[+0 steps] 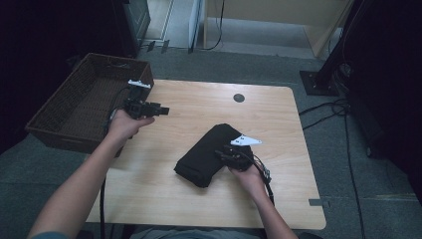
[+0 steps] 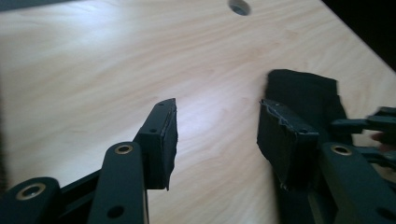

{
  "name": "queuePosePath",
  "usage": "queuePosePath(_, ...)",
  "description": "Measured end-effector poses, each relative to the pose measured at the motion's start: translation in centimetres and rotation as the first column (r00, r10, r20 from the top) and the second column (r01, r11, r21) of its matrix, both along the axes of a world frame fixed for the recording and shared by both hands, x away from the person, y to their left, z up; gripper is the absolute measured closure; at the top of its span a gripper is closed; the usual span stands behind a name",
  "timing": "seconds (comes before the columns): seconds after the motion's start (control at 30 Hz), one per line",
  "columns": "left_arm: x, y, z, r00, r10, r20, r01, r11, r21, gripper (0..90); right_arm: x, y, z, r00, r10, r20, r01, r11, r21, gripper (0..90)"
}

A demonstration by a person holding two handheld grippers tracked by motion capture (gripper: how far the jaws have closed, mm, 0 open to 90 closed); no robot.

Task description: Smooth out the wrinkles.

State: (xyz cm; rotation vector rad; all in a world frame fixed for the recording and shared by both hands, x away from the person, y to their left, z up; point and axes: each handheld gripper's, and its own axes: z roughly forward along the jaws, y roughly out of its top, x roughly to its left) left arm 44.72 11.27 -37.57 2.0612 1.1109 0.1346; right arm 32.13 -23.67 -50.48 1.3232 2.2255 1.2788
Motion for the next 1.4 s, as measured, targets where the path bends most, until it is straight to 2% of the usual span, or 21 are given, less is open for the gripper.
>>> queuePosePath(0.2,1.8,2.4,1.5,0.9985,0.053,0.016,-0.054,0.9978,0.038,47.6,0.0,0.0,0.0,1.0000,0.000,0.000,0.000,1.000,0.000,55.2)
queuePosePath(0.3,2.6,3.9,1.8,0.9962,0.086,0.010,-0.087,0.9957,0.032,47.8,0.0,0.0,0.0,1.0000,-0.001,-0.001,0.001,1.000,0.001,55.1)
queuePosePath(0.37,2.9,4.5,1.6,0.9942,0.105,0.023,-0.106,0.9932,0.048,48.3,0.0,0.0,0.0,1.0000,0.000,-0.004,0.000,1.000,0.005,55.1)
queuePosePath(0.43,3.2,5.1,1.4,0.9942,0.106,0.019,-0.106,0.9940,0.028,48.4,0.0,0.0,0.0,1.0000,0.000,-0.004,0.000,1.000,0.006,55.2)
queuePosePath(0.5,3.4,5.6,1.2,0.9924,0.119,0.028,-0.120,0.9919,0.041,49.1,0.0,0.0,0.0,1.0000,0.000,-0.005,0.000,1.000,0.007,55.1)
queuePosePath(0.67,4.0,6.7,0.5,0.9895,0.145,0.008,-0.145,0.9875,0.062,49.1,0.0,0.0,0.0,1.0000,0.001,-0.003,-0.001,1.000,0.005,55.1)
queuePosePath(0.77,4.2,7.3,0.4,0.9879,0.154,0.012,-0.155,0.9863,0.058,49.0,0.1,0.0,0.0,1.0000,0.001,-0.001,-0.001,1.000,0.006,55.1)
queuePosePath(0.83,4.3,7.9,0.5,0.9868,0.161,0.020,-0.161,0.9863,0.036,49.1,0.1,-0.1,0.0,1.0000,0.001,-0.001,-0.001,1.000,0.006,55.1)
queuePosePath(0.93,4.5,8.3,0.2,0.9851,0.171,0.018,-0.172,0.9837,0.054,49.0,0.1,-0.1,-0.1,1.0000,0.001,-0.001,-0.001,1.000,0.007,55.1)
queuePosePath(1.17,5.0,9.0,-1.2,0.9781,0.208,-0.008,-0.207,0.9743,0.090,49.0,0.1,-0.1,-0.1,1.0000,-0.001,-0.004,0.001,1.000,0.014,55.1)
queuePosePath(1.3,5.1,8.9,-2.1,0.9773,0.212,-0.013,-0.209,0.9734,0.092,49.5,0.1,-0.1,-0.1,1.0000,-0.001,-0.003,0.001,1.000,0.016,55.1)
queuePosePath(1.4,5.3,8.6,-2.8,0.9778,0.206,-0.035,-0.202,0.9740,0.103,50.9,0.1,-0.1,-0.1,1.0000,-0.003,-0.006,0.003,1.000,0.017,55.1)
